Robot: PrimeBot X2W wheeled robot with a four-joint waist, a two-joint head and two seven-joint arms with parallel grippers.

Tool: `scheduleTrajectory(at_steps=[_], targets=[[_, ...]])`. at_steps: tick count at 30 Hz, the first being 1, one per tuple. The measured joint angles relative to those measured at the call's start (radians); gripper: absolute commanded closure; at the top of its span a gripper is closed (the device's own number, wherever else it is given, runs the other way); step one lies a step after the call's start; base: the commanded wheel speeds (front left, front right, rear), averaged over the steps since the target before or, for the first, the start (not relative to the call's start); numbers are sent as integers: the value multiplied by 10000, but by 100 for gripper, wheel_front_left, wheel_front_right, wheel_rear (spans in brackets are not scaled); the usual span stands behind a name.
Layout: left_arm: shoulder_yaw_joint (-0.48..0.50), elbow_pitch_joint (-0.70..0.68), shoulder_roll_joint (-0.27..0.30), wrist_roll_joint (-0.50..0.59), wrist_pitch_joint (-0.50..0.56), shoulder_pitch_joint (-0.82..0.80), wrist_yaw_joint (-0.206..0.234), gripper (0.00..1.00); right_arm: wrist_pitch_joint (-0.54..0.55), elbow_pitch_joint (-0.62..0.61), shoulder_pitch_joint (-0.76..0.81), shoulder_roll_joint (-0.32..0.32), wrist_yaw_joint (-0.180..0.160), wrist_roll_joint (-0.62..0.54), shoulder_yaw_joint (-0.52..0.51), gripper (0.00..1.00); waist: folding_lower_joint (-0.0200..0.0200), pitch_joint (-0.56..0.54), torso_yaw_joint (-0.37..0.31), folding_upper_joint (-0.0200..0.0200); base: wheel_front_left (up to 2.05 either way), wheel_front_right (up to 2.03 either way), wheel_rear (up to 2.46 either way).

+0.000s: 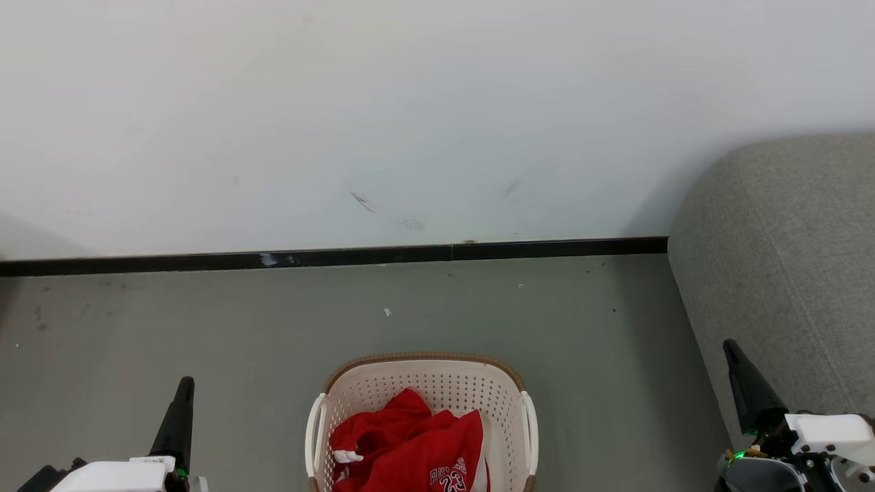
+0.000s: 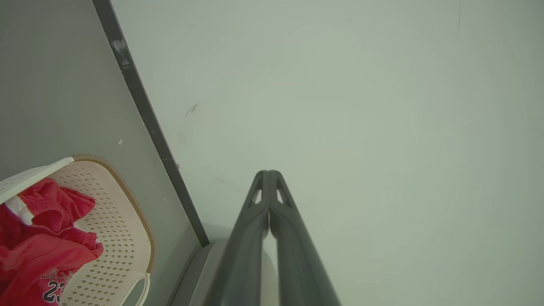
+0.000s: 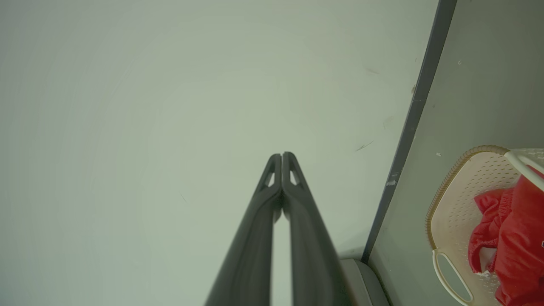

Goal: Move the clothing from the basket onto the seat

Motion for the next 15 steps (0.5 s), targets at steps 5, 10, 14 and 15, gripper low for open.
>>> scheduleTrajectory(at_steps=[5,10,14,15], targets=[[0,0,-8,0,0,0,0,100,0,0,0,2,0,0,-4,100,0,0,0,0,0,0,0],[0,0,-13,0,0,0,0,100,12,0,0,2,0,0,-10,100,0,0,0,0,0,0,0],[2,0,-15,0,0,0,0,100,12,0,-1,4,0,-2,-12,100,0,0,0,0,0,0,0],[2,0,-15,0,0,0,0,100,12,0,-1,4,0,-2,-12,100,0,0,0,0,0,0,0]])
